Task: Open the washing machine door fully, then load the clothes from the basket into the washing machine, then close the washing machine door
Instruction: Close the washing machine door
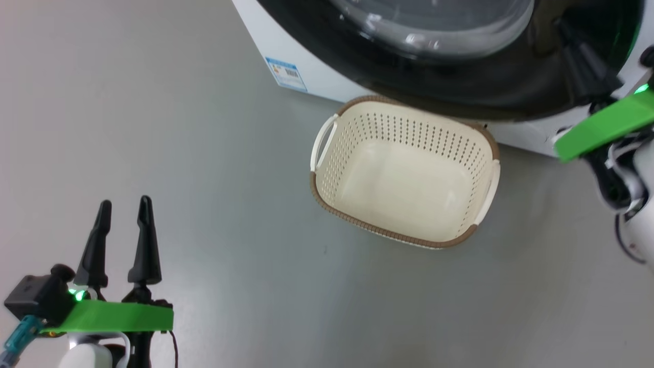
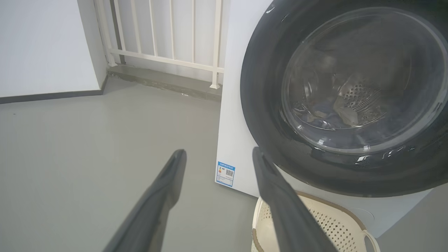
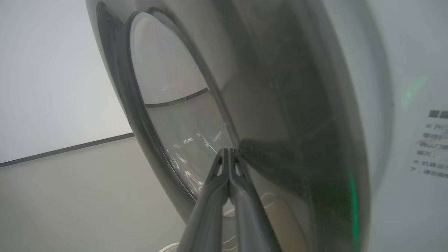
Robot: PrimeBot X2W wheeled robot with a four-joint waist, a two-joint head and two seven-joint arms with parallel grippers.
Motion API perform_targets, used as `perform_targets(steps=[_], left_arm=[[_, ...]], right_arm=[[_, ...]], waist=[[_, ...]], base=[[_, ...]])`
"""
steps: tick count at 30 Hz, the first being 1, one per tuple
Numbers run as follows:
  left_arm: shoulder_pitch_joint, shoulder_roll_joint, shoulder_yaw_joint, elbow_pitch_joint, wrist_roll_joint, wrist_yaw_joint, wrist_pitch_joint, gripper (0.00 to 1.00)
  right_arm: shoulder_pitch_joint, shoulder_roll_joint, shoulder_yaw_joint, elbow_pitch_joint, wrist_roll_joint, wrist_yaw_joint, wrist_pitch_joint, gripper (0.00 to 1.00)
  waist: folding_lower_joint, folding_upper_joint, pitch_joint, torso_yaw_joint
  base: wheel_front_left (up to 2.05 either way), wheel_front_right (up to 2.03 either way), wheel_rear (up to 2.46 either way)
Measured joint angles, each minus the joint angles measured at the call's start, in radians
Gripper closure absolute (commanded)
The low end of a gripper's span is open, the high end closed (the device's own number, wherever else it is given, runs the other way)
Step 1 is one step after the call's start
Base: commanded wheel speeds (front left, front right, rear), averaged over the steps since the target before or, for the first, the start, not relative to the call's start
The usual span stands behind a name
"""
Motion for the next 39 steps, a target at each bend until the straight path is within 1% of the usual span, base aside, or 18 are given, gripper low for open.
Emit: perform_targets(steps=[10, 13, 16, 27, 33, 34, 35, 36, 37, 38, 39], left_arm=[[-0.022, -0.014, -0.008, -0.003, 0.000, 0.000, 0.000, 0.00], [-0.022, -0.014, -0.006, -0.003, 0.000, 0.000, 0.000, 0.00], [-0.022, -0.015, -0.004, 0.000, 0.000, 0.000, 0.000, 0.00], [-0.027, -0.016, -0.007, 0.009, 0.000, 0.000, 0.000, 0.00], [-0.026, -0.012, -0.011, 0.017, 0.000, 0.000, 0.000, 0.00], [-0.026, -0.012, -0.012, 0.018, 0.000, 0.000, 0.000, 0.00], [-0.026, -0.010, -0.014, 0.019, 0.001, 0.000, 0.000, 0.00], [-0.025, -0.008, -0.015, 0.020, 0.001, 0.000, 0.000, 0.00], [-0.024, -0.007, -0.017, 0.022, 0.001, 0.000, 0.000, 0.00], [-0.024, -0.005, -0.019, 0.024, 0.002, 0.000, 0.000, 0.00], [-0.021, -0.002, -0.023, 0.025, 0.002, 0.000, 0.000, 0.00]], right_arm=[[-0.150, -0.055, 0.002, 0.098, 0.000, 0.000, 0.000, 1.00], [-0.175, -0.053, -0.004, 0.130, -0.014, 0.010, 0.000, 1.00], [-0.191, -0.035, -0.011, 0.160, -0.026, 0.010, 0.001, 1.00], [-0.184, -0.016, -0.026, 0.177, -0.027, 0.009, 0.000, 1.00], [-0.120, -0.011, -0.051, 0.162, -0.026, 0.002, 0.000, 1.00], [-0.105, -0.008, -0.052, 0.153, -0.026, 0.002, 0.000, 0.78], [-0.089, -0.002, -0.052, 0.143, -0.026, 0.002, 0.000, 0.63], [-0.074, 0.004, -0.052, 0.133, -0.026, 0.002, 0.000, 0.56], [-0.058, 0.012, -0.053, 0.121, -0.026, 0.002, 0.000, 0.40], [-0.042, 0.018, -0.054, 0.109, -0.026, 0.002, 0.000, 0.13], [-0.026, 0.024, -0.054, 0.097, -0.026, 0.002, 0.000, 0.00]], waist=[[-0.0001, 0.0000, 0.068, 0.028], [-0.0002, 0.0000, 0.075, 0.036], [-0.0001, 0.0000, 0.072, 0.036], [-0.0001, 0.0000, 0.032, 0.016], [-0.0002, 0.0000, -0.010, 0.002], [-0.0002, 0.0000, -0.018, -0.001], [-0.0002, 0.0000, -0.026, -0.003], [-0.0002, 0.0000, -0.035, -0.007], [-0.0002, 0.0000, -0.044, -0.010], [-0.0002, 0.0000, -0.054, -0.014], [-0.0002, 0.0000, -0.064, -0.018]], base=[[0.00, 0.00, 0.00], [0.00, 0.00, 0.00], [0.00, 0.00, 0.00], [0.00, 0.00, 0.00], [0.00, 0.00, 0.00], [0.00, 0.00, 0.00], [0.00, 0.00, 0.00], [0.00, 0.00, 0.00], [0.00, 0.00, 0.00], [0.00, 0.00, 0.00], [0.00, 0.00, 0.00]])
